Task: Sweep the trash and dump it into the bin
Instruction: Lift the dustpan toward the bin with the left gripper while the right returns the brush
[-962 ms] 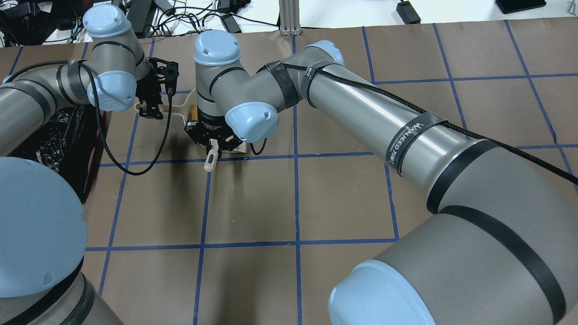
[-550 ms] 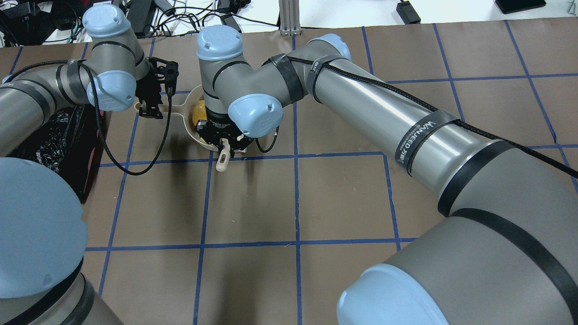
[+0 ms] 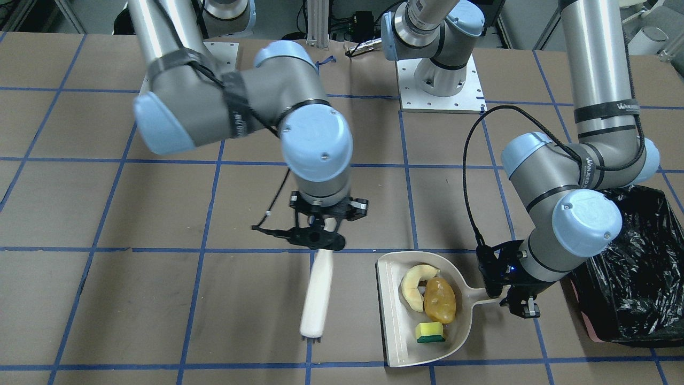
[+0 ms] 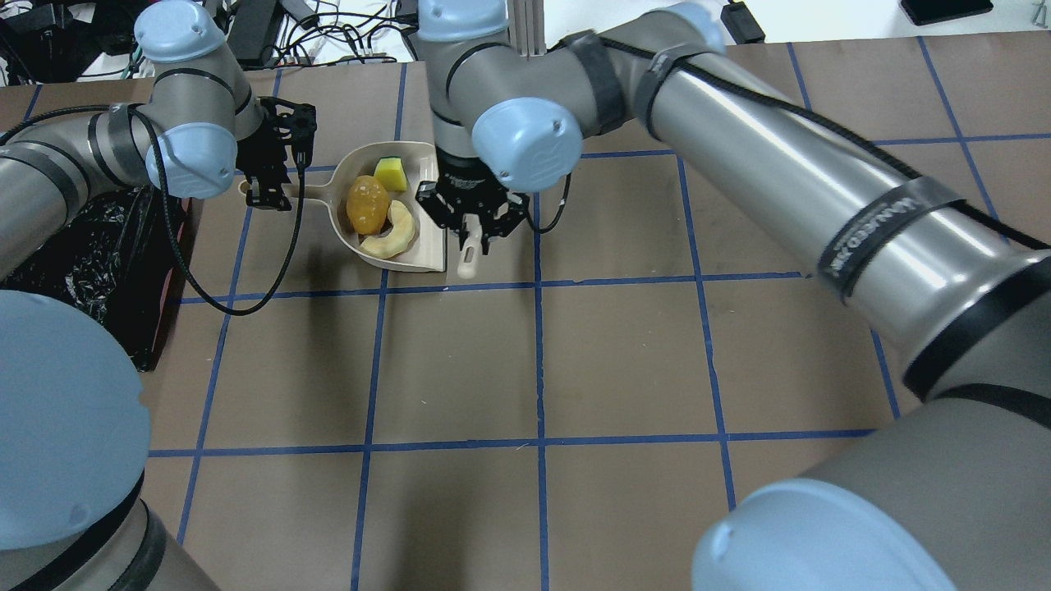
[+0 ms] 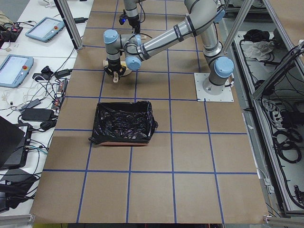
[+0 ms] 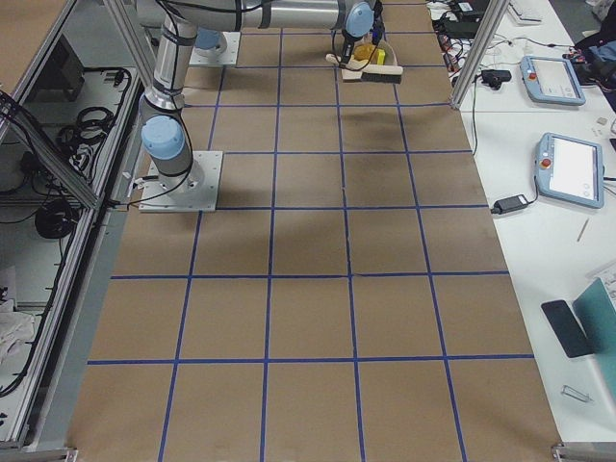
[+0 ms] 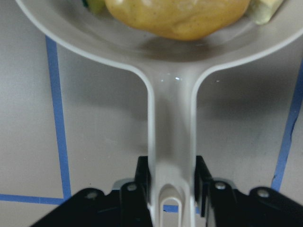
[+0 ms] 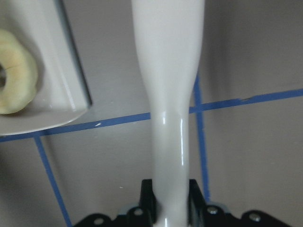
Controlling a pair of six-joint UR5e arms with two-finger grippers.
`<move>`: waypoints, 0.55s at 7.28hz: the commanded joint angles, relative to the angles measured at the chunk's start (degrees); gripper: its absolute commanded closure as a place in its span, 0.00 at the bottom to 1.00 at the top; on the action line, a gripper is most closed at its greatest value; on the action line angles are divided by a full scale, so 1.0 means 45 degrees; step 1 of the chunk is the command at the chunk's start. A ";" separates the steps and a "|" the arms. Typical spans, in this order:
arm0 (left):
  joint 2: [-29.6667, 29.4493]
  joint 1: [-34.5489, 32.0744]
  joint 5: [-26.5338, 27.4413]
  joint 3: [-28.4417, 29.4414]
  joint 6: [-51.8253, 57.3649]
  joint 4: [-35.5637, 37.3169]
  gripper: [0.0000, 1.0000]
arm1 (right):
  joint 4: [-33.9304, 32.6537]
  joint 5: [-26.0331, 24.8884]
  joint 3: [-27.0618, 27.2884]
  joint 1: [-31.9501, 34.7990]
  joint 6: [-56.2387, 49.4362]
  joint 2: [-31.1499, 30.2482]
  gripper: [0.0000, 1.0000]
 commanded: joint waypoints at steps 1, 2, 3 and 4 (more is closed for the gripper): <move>0.0148 0.0490 -0.0900 0.0012 -0.0015 -0.0106 0.81 | 0.0211 -0.1337 0.1366 -0.2678 -0.3368 -0.1407 1.00; 0.0304 0.0744 -0.0981 0.0031 0.0043 -0.0338 0.81 | 0.0289 -0.1674 0.1661 -0.3559 -0.4234 -0.1740 1.00; 0.0460 0.1056 -0.1098 0.0167 0.0160 -0.0708 0.81 | 0.0309 -0.1870 0.2051 -0.4321 -0.5132 -0.1937 1.00; 0.0597 0.1446 -0.1273 0.0632 0.0277 -0.1504 0.81 | 0.0232 -0.1892 0.2364 -0.5044 -0.5895 -0.1997 1.00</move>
